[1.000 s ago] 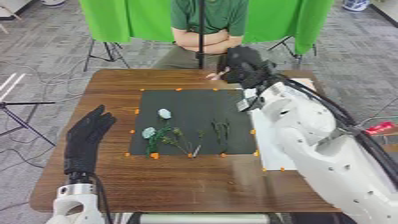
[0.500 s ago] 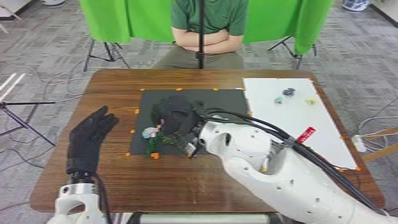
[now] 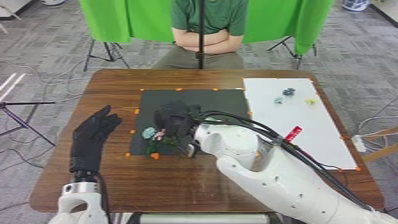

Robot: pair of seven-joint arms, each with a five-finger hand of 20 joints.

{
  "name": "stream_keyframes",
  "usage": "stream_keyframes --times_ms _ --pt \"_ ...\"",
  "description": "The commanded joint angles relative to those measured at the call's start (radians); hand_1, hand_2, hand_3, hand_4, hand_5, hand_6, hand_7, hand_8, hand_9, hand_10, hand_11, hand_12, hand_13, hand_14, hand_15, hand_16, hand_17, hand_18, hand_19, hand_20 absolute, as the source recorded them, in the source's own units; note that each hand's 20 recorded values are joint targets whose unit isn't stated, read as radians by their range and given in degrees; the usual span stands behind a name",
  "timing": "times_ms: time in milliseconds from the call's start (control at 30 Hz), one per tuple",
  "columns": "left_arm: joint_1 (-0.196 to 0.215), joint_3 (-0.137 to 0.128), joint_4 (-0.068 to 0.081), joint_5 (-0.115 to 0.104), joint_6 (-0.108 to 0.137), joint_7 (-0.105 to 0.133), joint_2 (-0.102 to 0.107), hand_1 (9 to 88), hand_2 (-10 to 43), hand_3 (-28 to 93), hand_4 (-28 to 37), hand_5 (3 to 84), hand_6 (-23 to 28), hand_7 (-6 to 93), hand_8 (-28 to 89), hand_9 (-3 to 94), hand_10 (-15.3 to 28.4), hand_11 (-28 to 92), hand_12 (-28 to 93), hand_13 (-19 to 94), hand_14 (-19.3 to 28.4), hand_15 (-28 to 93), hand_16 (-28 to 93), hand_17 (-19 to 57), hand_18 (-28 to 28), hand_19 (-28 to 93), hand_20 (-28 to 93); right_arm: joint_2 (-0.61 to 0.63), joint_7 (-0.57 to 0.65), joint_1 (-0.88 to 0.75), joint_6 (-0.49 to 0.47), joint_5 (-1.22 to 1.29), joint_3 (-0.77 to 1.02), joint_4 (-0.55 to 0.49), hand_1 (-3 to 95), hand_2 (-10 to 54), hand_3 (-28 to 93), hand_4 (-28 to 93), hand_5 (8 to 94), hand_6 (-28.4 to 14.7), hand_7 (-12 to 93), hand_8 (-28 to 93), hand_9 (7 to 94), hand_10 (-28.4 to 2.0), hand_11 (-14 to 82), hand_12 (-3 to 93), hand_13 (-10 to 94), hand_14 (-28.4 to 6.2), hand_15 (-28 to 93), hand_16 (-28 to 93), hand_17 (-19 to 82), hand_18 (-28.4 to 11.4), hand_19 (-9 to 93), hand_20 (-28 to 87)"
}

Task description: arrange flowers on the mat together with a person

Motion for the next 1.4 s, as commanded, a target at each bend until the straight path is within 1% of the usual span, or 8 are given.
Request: stream_keyframes --times_ms 33,333,567,700,900,1133,1333,1400 --pt "0.007 0.003 0.007 0.007 -0.012 -0.013 -0.006 26.6 2.7 67 -19.8 49.0 4.2 14.6 -4 48.8 13.9 18 18 39 19.5 22 4 10.1 15.8 24 25 -0.005 0.007 -0.002 -0.033 -0.038 0.017 0.018 58.0 -9.5 59 -17 65.9 3.2 18 2 76.6 -8.7 7.8 42.2 71 -8.4 65 39 35 -20.7 80 62" --pt "0.01 0.002 0.005 0.007 -0.011 -0.01 -0.013 26.3 2.9 67 -19.7 48.9 3.9 14.9 -5 49.3 14.1 17 19 40 19.7 22 4 9.9 16.0 24 25 -0.002 0.001 -0.007 -0.065 -0.075 0.022 0.035 52.1 -9.5 68 -20 63.5 3.7 19 -9 69.6 -10.1 15.3 35.3 68 -9.4 65 38 33 -20.8 79 63" --pt "0.009 0.001 0.006 0.007 -0.015 -0.011 -0.014 26.4 3.0 66 -19.5 48.4 3.8 15.2 -5 48.9 14.1 17 18 40 19.8 22 4 9.9 16.1 25 25 0.002 0.006 -0.004 -0.105 -0.065 0.031 0.026 50.7 -9.5 70 -21 62.2 3.7 19 -10 67.7 -10.5 17.1 33.3 67 -9.8 66 39 32 -21.0 79 63" --pt "0.008 0.001 0.005 0.009 -0.015 -0.012 -0.015 26.2 2.8 67 -19.5 48.6 3.6 15.6 -5 49.1 14.1 17 18 40 19.7 22 5 9.9 16.1 25 25 0.008 0.008 0.001 -0.129 -0.059 0.034 0.01 48.2 -9.5 74 -21 59.5 4.7 17 -10 66.4 -10.9 18.7 26.0 67 -10.2 65 39 32 -21.2 78 63" --pt "0.014 -0.001 -0.001 0.008 -0.011 -0.015 -0.013 26.1 2.6 67 -19.7 48.5 3.4 15.8 -5 49.1 13.9 17 19 40 19.4 22 5 9.8 16.1 24 25 0.01 0.008 0.0 -0.219 -0.048 0.055 -0.011 45.0 -9.5 74 -22 53.2 5.4 14 -10 66.5 -12.9 16.2 22.7 66 -11.0 64 39 31 -22.0 78 63" --pt "0.015 -0.003 0.001 0.006 -0.011 -0.014 -0.013 25.9 2.2 68 -20.0 48.4 3.3 16.0 -6 49.0 13.7 17 18 40 19.4 21 5 9.9 16.0 24 25 0.018 0.012 0.006 -0.284 -0.051 0.073 -0.025 44.1 -9.5 74 -22 50.2 5.1 13 -10 65.2 -14.3 13.5 21.5 65 -11.4 62 39 31 -22.4 77 63" --pt "0.019 -0.003 -0.002 0.007 -0.01 -0.013 -0.016 25.7 2.0 68 -20.2 48.4 3.3 16.0 -6 48.9 13.6 17 18 40 19.2 21 5 10.0 15.8 23 25 0.023 0.006 0.008 -0.308 -0.052 0.082 -0.029 43.6 -9.5 74 -23 49.7 5.4 13 -10 62.9 -15.5 11.4 20.9 64 -11.4 61 39 30 -22.4 76 63" --pt "0.014 -0.003 0.001 0.008 -0.015 -0.019 -0.014 25.7 2.0 68 -20.2 48.4 3.3 15.9 -6 48.9 13.6 17 18 40 19.2 21 5 10.0 15.9 23 25 0.031 0.006 0.003 -0.278 -0.048 0.081 -0.031 43.5 -9.5 74 -23 49.7 5.5 13 -10 62.3 -15.5 10.1 20.1 64 -11.3 60 39 30 -22.3 76 62"
